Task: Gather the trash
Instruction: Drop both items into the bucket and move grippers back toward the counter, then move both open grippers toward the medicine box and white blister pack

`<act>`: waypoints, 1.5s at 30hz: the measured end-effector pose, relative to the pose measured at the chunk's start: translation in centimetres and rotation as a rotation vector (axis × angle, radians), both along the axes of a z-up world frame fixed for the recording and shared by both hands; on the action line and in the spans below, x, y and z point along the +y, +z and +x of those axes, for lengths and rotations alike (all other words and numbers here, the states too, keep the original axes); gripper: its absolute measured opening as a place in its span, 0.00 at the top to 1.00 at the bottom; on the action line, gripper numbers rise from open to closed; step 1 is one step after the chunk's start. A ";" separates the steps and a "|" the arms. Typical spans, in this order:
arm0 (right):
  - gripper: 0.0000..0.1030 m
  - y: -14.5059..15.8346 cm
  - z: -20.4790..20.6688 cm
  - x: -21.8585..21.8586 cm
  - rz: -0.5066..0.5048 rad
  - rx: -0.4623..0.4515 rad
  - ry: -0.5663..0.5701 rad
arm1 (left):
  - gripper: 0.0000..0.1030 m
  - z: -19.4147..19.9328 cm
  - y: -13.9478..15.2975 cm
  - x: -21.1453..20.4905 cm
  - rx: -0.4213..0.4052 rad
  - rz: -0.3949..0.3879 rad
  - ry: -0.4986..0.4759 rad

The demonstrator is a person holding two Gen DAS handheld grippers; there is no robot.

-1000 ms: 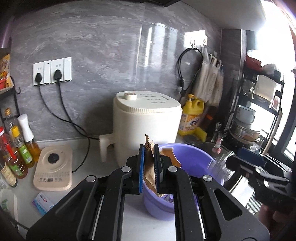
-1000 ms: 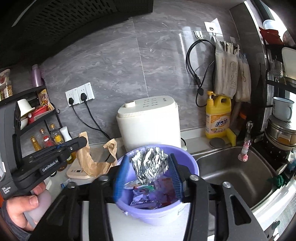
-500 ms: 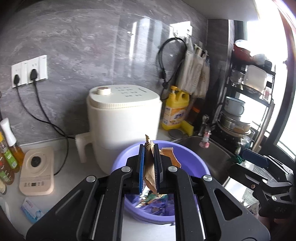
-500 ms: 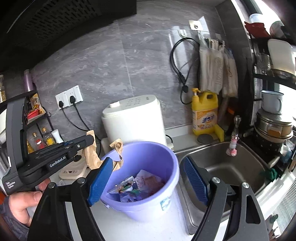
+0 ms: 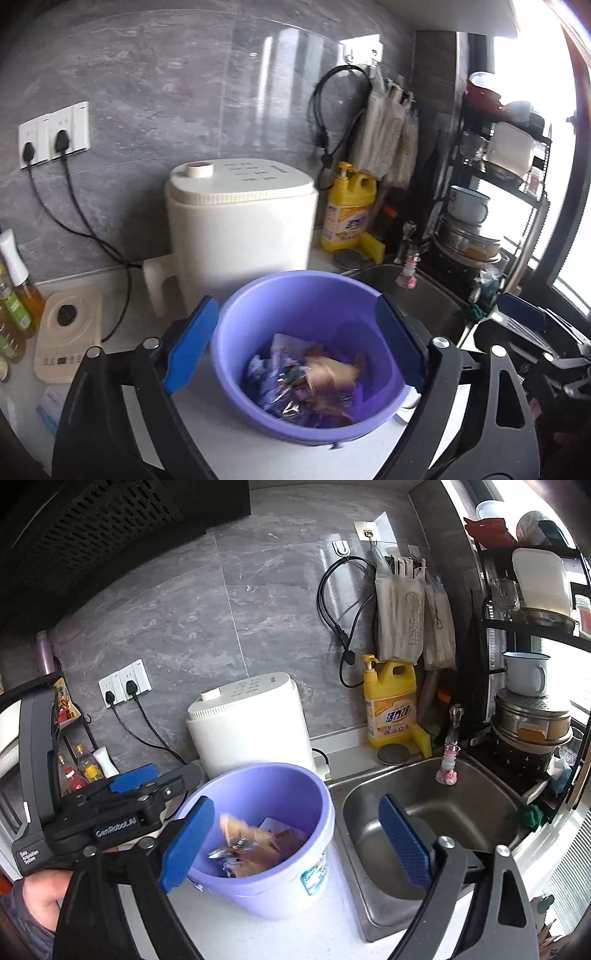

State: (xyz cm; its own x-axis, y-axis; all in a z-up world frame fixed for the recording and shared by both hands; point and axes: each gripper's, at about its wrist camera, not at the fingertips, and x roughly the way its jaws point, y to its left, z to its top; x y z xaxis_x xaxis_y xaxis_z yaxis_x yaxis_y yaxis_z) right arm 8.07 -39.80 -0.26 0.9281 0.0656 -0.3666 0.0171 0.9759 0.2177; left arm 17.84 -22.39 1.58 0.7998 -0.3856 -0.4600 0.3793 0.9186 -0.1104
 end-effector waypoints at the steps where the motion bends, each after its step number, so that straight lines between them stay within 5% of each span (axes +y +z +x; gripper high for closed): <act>1: 0.11 0.0 0.1 0.2 0.004 -0.002 0.006 | 0.12 -0.1 0.0 0.5 0.000 0.005 0.012; 4: 0.08 0.0 0.6 1.0 0.012 -0.015 0.027 | 0.06 -0.5 0.0 2.1 -0.004 0.018 0.044; 32: 0.08 -0.4 5.0 13.0 0.007 -0.038 0.300 | 0.06 -5.0 0.3 17.8 -0.001 0.027 0.412; 45: 0.08 -2.1 6.9 18.8 -0.030 0.010 0.466 | 0.06 -6.5 -2.0 23.2 0.056 0.019 0.528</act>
